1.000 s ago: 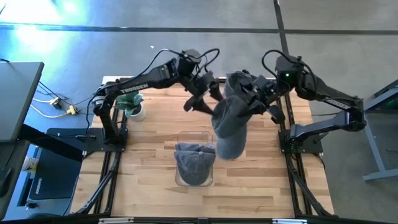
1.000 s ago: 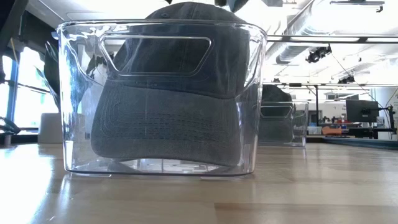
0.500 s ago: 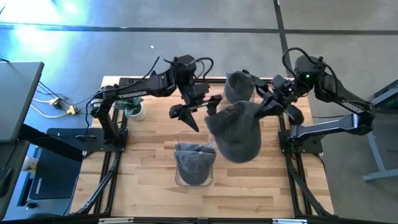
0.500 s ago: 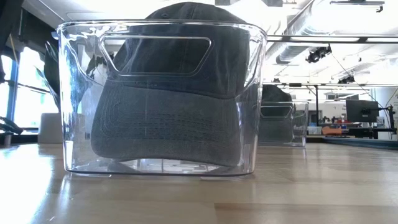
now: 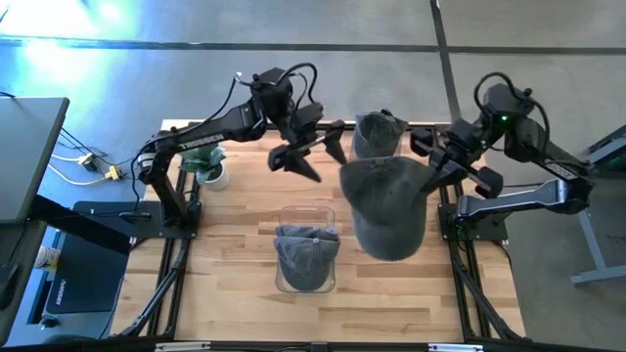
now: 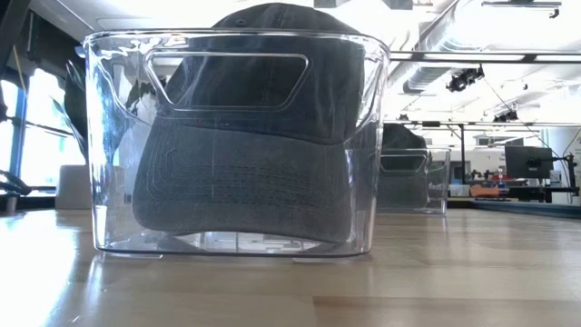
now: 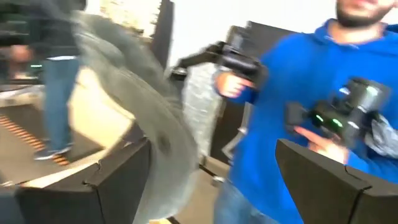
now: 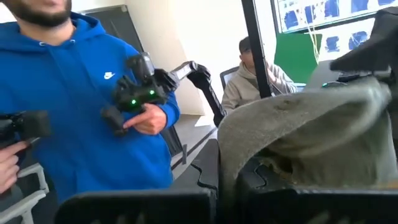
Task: Pick & Place hat
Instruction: Put the black cap into the top transparent bin
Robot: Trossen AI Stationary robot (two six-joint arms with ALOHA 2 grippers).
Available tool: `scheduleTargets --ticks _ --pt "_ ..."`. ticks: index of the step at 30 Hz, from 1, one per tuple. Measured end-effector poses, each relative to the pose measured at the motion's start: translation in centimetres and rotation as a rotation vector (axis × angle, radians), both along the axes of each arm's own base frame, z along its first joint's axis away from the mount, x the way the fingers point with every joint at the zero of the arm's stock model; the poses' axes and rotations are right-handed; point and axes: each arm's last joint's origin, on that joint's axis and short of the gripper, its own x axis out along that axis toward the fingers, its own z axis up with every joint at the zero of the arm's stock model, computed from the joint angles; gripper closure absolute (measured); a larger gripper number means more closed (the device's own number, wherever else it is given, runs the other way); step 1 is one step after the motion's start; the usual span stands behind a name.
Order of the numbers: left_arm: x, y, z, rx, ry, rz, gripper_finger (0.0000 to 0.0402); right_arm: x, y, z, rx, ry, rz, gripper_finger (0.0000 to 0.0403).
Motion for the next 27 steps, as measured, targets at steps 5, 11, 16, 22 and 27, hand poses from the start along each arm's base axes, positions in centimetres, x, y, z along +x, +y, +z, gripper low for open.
scheduleTargets --ticks 5,11,16,22,27 --pt "0.6 0.6 -0.2 -0.022 -0.014 0.157 0.0066 1.0 -0.3 -0.3 0.001 0.016 -0.002 0.0402" --pt "3.9 -0.2 -2.6 -0.046 -0.019 0.316 0.0066 1.7 -0.4 -0.6 0.0 0.029 0.024 0.0402" --pt "5.5 -1.0 -3.7 -0.062 -0.025 0.345 0.0066 1.7 -0.4 -0.6 -0.012 0.013 0.024 0.0402" --pt "7.0 -2.5 -5.2 -0.091 -0.006 0.127 0.0066 1.7 -0.4 -0.6 -0.013 0.011 0.023 0.0402" --pt "7.1 -2.9 -4.7 -0.12 -0.011 -0.013 0.0066 1.7 -0.4 -0.6 -0.012 0.015 0.019 0.0402"
